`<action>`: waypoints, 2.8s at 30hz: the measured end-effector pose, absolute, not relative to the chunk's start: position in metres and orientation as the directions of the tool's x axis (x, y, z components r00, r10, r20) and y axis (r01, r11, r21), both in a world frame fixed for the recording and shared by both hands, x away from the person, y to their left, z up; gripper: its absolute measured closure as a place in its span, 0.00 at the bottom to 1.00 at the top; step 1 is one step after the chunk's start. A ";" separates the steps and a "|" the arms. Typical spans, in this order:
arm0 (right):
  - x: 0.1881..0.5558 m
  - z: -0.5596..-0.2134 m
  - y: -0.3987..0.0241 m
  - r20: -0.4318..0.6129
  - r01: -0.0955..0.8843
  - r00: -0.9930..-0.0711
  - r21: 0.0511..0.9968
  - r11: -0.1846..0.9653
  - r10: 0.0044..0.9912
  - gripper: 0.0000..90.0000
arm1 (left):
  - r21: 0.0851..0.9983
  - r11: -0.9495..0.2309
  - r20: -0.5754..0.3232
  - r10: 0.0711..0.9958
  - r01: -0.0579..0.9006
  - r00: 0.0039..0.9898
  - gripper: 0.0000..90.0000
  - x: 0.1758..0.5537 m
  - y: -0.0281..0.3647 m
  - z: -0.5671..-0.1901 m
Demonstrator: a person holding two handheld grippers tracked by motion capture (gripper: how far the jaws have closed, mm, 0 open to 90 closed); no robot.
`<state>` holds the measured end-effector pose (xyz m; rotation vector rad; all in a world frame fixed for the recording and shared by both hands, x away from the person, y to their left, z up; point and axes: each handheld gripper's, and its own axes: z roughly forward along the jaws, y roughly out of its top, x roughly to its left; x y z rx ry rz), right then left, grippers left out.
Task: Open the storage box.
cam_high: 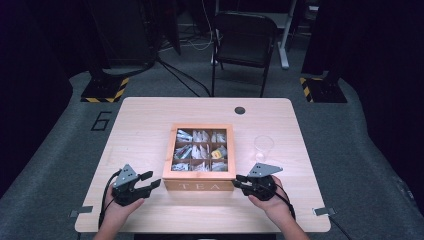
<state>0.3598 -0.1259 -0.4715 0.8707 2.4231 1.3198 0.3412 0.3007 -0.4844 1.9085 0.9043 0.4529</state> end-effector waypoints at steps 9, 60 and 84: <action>0.360 -0.467 -0.128 0.088 0.387 -0.787 0.841 0.378 0.610 0.82 | 0.866 -0.303 -0.056 0.732 0.398 0.679 0.62 0.341 0.294 -0.482; 0.363 -0.451 -0.132 0.146 0.400 -0.775 0.866 0.299 0.615 0.79 | 0.890 -0.281 -0.057 0.712 0.358 0.700 0.66 0.350 0.276 -0.458; 0.370 -0.426 -0.131 0.071 0.343 -0.777 0.880 0.327 0.625 0.71 | 0.911 -0.240 -0.066 0.717 0.335 0.694 0.62 0.358 0.280 -0.438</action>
